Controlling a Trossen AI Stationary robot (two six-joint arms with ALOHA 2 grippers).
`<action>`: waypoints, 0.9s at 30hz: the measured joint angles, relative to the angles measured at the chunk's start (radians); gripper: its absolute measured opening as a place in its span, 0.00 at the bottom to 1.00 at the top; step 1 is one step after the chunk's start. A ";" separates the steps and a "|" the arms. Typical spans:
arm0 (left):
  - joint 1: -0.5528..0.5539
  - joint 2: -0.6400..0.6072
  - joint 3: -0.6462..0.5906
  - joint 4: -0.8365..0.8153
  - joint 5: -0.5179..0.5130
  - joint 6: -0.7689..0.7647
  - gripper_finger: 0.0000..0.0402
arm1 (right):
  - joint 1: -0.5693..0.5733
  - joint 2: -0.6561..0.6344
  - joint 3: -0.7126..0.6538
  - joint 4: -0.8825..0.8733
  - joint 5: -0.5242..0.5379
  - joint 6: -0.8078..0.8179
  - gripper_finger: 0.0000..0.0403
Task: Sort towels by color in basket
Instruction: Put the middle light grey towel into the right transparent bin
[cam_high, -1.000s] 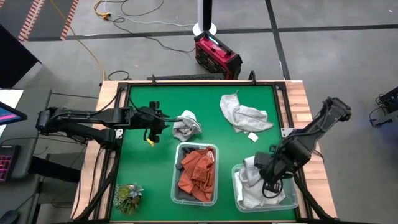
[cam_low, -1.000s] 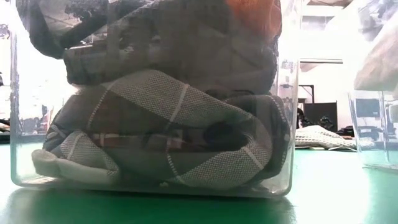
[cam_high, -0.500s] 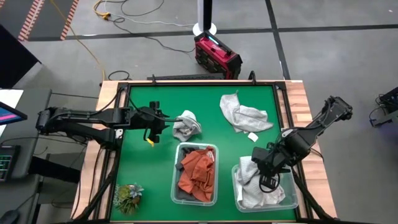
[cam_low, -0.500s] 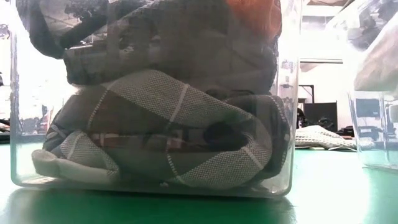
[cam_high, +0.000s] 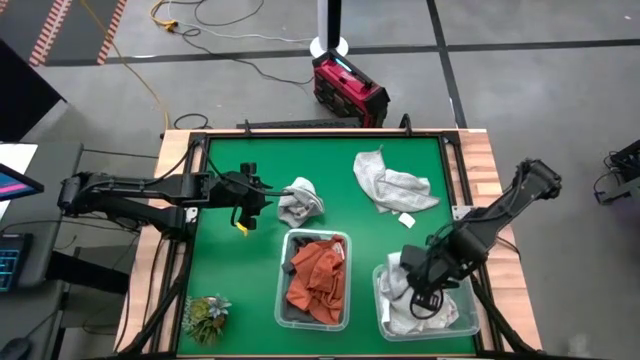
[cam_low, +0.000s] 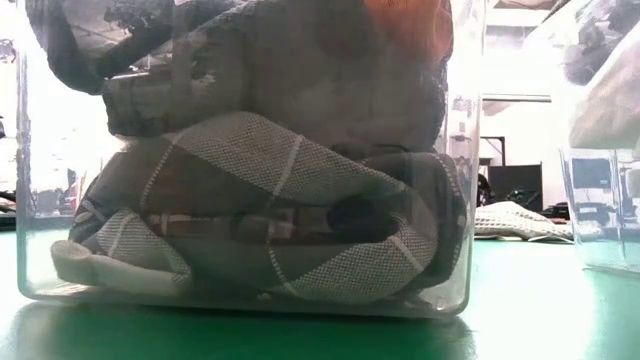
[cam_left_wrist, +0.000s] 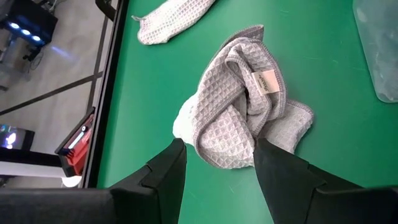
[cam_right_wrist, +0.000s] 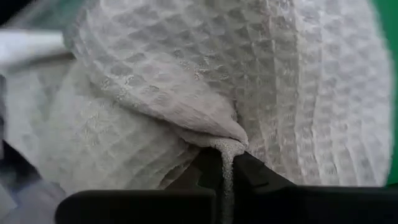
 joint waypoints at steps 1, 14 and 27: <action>0.000 0.000 0.000 0.000 0.000 0.000 0.44 | 0.008 0.015 0.000 0.000 -0.002 -0.022 0.09; 0.010 0.000 0.000 0.173 -0.043 0.544 0.44 | 0.051 0.245 0.000 0.010 0.024 -0.151 0.15; 0.010 0.003 0.000 0.177 -0.023 0.373 0.44 | 0.058 0.224 0.000 0.003 0.030 -0.029 0.47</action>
